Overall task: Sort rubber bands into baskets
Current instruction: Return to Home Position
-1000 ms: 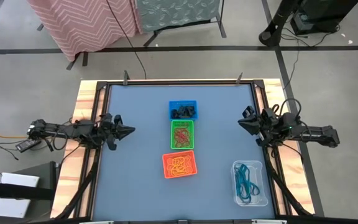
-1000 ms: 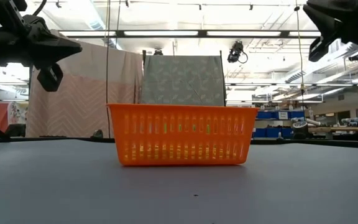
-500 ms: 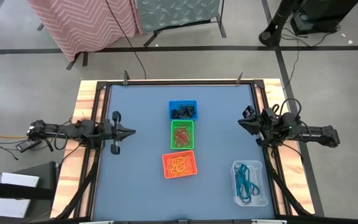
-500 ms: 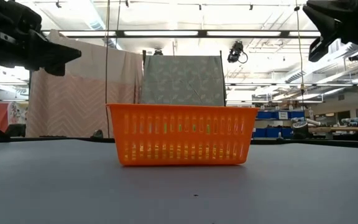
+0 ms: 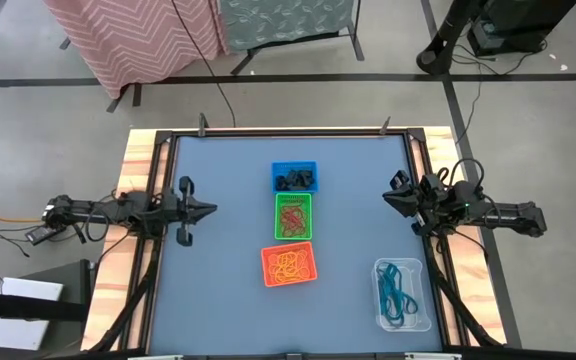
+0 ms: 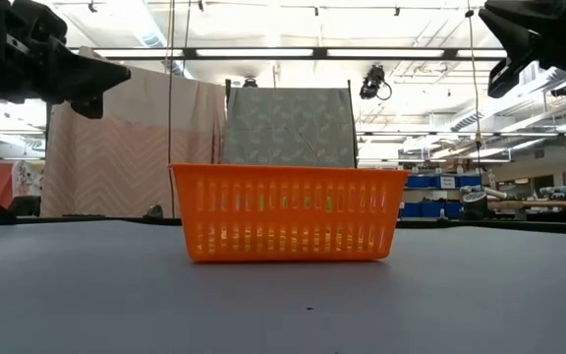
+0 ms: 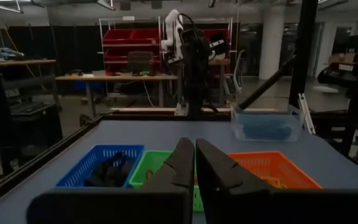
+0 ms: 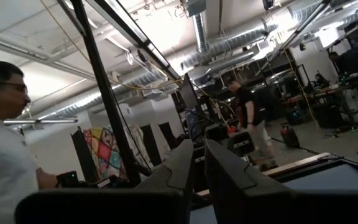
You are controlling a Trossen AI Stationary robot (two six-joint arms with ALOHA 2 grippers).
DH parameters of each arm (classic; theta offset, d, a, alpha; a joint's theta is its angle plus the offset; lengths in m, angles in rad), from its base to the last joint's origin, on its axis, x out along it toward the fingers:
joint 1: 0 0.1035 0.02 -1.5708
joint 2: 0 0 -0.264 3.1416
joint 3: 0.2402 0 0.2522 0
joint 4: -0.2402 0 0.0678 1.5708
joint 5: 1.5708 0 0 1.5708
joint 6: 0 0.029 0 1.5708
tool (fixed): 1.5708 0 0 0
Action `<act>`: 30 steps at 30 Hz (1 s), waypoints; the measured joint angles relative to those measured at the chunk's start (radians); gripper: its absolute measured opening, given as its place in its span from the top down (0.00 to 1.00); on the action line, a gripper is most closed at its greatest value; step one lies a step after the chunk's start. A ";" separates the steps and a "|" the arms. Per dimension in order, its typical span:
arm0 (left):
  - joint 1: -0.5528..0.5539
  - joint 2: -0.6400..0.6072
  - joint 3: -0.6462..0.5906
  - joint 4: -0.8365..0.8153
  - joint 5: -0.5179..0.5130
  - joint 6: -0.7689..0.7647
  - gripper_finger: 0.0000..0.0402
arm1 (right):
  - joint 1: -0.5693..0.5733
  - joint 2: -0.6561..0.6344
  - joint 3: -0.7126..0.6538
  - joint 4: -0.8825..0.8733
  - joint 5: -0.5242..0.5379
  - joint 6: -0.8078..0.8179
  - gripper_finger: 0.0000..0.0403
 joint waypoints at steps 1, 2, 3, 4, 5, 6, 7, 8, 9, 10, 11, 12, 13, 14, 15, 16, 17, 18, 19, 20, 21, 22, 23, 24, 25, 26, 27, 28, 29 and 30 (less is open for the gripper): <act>0.000 0.001 0.000 0.006 0.000 0.000 0.95 | 0.000 0.000 0.000 0.000 0.000 0.000 0.87; 0.000 0.001 0.000 0.011 0.000 0.000 0.95 | 0.000 0.000 0.000 0.000 0.000 0.000 0.87; 0.000 0.000 0.000 0.015 0.000 0.000 0.95 | 0.000 0.000 0.000 0.000 0.000 0.000 0.87; 0.000 0.000 0.000 0.017 0.000 0.000 0.95 | 0.000 0.000 0.000 0.000 0.000 0.000 0.87; 0.000 0.000 0.000 0.018 0.000 0.000 0.95 | 0.000 0.000 0.000 0.000 0.000 0.000 0.87; 0.000 0.000 0.000 0.017 0.000 0.000 0.95 | 0.000 0.000 0.000 0.000 0.000 0.000 0.87; 0.000 0.000 0.000 0.016 0.000 0.000 0.95 | 0.000 0.000 0.000 0.000 0.000 0.000 0.87; 0.000 0.000 0.000 0.016 0.000 0.000 0.95 | 0.000 0.000 0.000 0.000 0.000 0.000 0.87; 0.000 0.000 0.000 0.017 0.000 0.000 0.95 | 0.000 0.000 0.000 0.000 0.000 0.000 0.87; 0.000 0.000 0.000 0.017 0.000 0.000 0.95 | 0.000 0.000 0.000 0.000 0.000 0.000 0.87; 0.000 0.000 0.000 0.017 0.000 0.000 0.95 | 0.000 0.000 0.000 -0.001 0.000 0.000 0.87; 0.000 0.000 0.000 0.017 0.000 0.000 0.95 | 0.000 0.000 0.000 -0.001 0.000 0.000 0.87; 0.000 0.000 0.000 0.018 0.000 0.000 0.95 | 0.000 0.000 0.000 0.000 0.000 0.000 0.87; 0.000 0.000 0.000 0.018 0.000 -0.001 0.95 | 0.000 0.000 0.000 0.000 0.000 0.000 0.87; 0.000 0.000 0.000 0.018 0.000 -0.001 0.95 | 0.000 0.000 0.000 -0.001 0.000 0.000 0.87; 0.000 0.000 0.000 0.018 0.000 0.000 0.95 | 0.000 0.000 0.000 0.000 0.000 0.000 0.87; 0.000 0.000 0.000 0.018 0.000 -0.001 0.95 | 0.000 0.000 0.000 0.000 0.000 0.000 0.87; 0.000 0.000 0.000 0.018 0.000 -0.001 0.95 | 0.000 0.000 0.000 -0.001 0.000 0.000 0.87; 0.000 0.000 0.000 0.019 0.000 -0.001 0.95 | 0.000 0.000 0.000 0.000 0.000 0.000 0.87; 0.000 0.000 0.000 0.019 0.000 -0.001 0.95 | 0.000 0.000 0.000 -0.001 0.000 0.000 0.87; 0.000 0.000 0.000 0.019 0.000 -0.001 0.95 | 0.000 0.000 0.000 -0.001 0.000 0.000 0.87; 0.000 0.000 0.000 0.019 0.000 -0.001 0.95 | 0.000 0.000 0.000 0.000 0.000 0.000 0.87; 0.000 0.000 0.000 0.019 0.000 -0.001 0.95 | 0.000 0.000 0.000 0.000 0.000 0.000 0.87; 0.000 0.000 0.000 0.019 0.000 -0.001 0.95 | 0.000 0.000 0.000 0.000 0.000 0.000 0.87; 0.000 0.000 0.000 0.019 0.000 -0.001 0.95 | 0.000 0.000 0.000 -0.001 0.000 0.000 0.87; 0.000 0.000 0.000 0.019 0.000 -0.001 0.95 | 0.000 0.000 0.000 0.000 0.000 0.000 0.87; 0.000 0.000 0.000 0.019 0.000 -0.001 0.95 | 0.000 0.000 0.000 0.000 0.000 0.000 0.87; 0.000 0.000 0.000 0.019 0.000 -0.001 0.95 | 0.000 0.000 0.000 -0.001 0.000 0.000 0.87; 0.000 0.000 0.000 0.019 0.000 -0.001 0.95 | 0.000 0.000 0.000 -0.001 0.000 0.000 0.87; 0.000 0.000 0.000 0.019 0.000 -0.001 0.95 | 0.000 0.000 0.000 -0.001 0.000 0.000 0.87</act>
